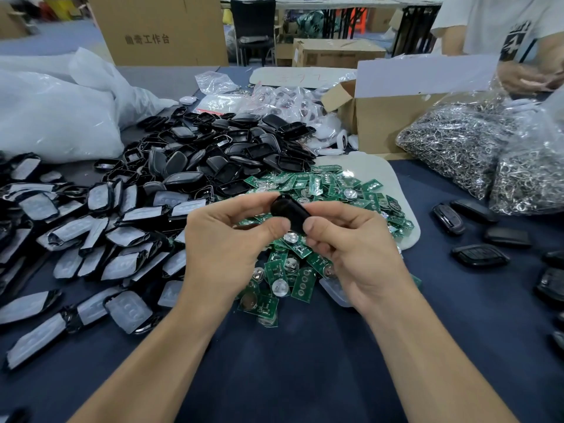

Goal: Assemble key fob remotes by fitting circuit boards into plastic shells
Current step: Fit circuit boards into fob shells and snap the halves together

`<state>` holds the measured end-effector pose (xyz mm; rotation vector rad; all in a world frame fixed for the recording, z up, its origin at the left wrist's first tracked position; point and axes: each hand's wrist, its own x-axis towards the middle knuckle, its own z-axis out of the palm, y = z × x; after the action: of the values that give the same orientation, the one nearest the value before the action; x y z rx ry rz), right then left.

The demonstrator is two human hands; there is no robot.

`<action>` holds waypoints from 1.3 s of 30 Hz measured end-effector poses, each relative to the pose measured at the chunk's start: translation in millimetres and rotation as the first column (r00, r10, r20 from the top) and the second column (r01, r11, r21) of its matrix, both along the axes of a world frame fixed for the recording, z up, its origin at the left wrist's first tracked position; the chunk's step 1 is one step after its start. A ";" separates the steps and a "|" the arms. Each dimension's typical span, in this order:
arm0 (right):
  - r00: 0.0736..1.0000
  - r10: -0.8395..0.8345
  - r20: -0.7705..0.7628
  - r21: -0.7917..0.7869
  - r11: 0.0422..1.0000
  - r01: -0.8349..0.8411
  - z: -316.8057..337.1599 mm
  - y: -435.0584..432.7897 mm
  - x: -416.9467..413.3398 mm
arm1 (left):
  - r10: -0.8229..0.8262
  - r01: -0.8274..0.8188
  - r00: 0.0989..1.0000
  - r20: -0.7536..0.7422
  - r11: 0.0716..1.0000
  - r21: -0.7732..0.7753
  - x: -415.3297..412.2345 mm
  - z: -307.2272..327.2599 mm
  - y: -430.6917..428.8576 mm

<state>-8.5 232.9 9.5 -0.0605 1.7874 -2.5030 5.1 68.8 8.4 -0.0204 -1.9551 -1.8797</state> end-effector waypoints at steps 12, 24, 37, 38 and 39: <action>0.981 -0.169 0.096 -0.361 0.913 0.192 7.5 37.7 -7.3 | 0.378 -0.257 0.917 0.131 0.808 -0.530 -11.9 -5.4 -25.6; 0.953 0.001 -0.303 0.912 0.290 0.289 -19.1 -9.3 -3.5 | 0.439 0.012 0.877 0.193 0.384 -0.923 -28.7 -13.2 -62.4; 0.931 -0.181 -0.318 0.523 0.785 0.332 -7.7 -20.3 9.9 | 0.413 -0.422 0.904 -0.108 0.826 -0.375 -14.6 0.5 -35.0; 0.945 -0.150 -0.289 0.515 0.808 0.286 -7.0 -22.2 10.2 | 0.368 -0.367 0.928 -0.056 0.882 -0.296 -12.9 -1.4 -28.8; 0.954 -0.136 -0.267 0.507 0.822 0.259 -6.0 -23.7 10.3 | 0.339 -0.335 0.940 -0.042 0.887 -0.317 -10.4 -3.1 -22.9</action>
<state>1.8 209.3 3.5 -0.1306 2.6545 -2.0656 -5.3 45.9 5.3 0.2247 -2.0955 -1.3332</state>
